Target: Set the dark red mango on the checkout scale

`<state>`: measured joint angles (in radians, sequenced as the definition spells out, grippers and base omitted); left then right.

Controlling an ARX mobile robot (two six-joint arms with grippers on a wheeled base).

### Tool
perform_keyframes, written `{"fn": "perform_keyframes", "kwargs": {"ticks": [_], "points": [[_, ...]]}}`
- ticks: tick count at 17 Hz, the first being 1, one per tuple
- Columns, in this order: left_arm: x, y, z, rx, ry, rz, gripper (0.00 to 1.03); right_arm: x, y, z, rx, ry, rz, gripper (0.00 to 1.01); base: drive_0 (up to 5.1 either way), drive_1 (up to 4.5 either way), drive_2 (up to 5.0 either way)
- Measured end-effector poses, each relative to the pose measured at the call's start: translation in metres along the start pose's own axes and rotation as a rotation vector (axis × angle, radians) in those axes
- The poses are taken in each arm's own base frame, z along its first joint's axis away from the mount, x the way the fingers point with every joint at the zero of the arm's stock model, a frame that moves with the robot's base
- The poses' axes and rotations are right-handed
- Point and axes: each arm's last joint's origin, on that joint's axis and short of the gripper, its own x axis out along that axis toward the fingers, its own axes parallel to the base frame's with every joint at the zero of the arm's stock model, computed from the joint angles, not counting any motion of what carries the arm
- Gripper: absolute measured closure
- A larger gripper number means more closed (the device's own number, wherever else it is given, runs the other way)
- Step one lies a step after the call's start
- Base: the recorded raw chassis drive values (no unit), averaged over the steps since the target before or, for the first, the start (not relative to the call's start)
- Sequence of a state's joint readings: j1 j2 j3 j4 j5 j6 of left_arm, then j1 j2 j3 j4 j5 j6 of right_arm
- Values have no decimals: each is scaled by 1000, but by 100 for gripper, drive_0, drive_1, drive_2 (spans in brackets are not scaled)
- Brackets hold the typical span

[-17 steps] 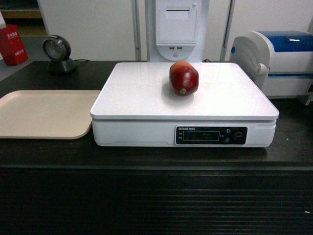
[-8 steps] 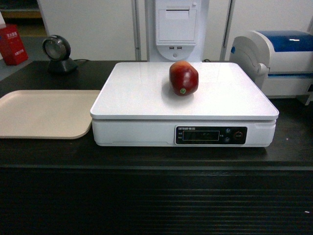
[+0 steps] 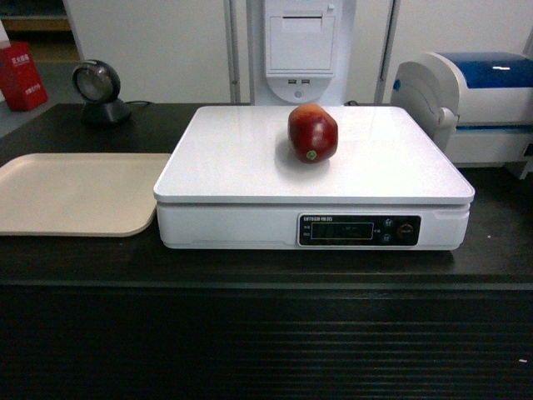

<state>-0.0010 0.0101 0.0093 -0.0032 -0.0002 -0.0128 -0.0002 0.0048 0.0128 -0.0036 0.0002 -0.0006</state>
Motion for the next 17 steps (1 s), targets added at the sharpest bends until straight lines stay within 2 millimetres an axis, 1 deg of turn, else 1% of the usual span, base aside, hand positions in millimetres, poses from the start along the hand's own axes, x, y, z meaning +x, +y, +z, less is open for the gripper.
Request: {"fn": "perform_keyframes", "kwargs": {"ticks": [17], "points": [[0,0,0,2,0,0,5,0,0,0,0,0,0,3,0,0,0]]}}
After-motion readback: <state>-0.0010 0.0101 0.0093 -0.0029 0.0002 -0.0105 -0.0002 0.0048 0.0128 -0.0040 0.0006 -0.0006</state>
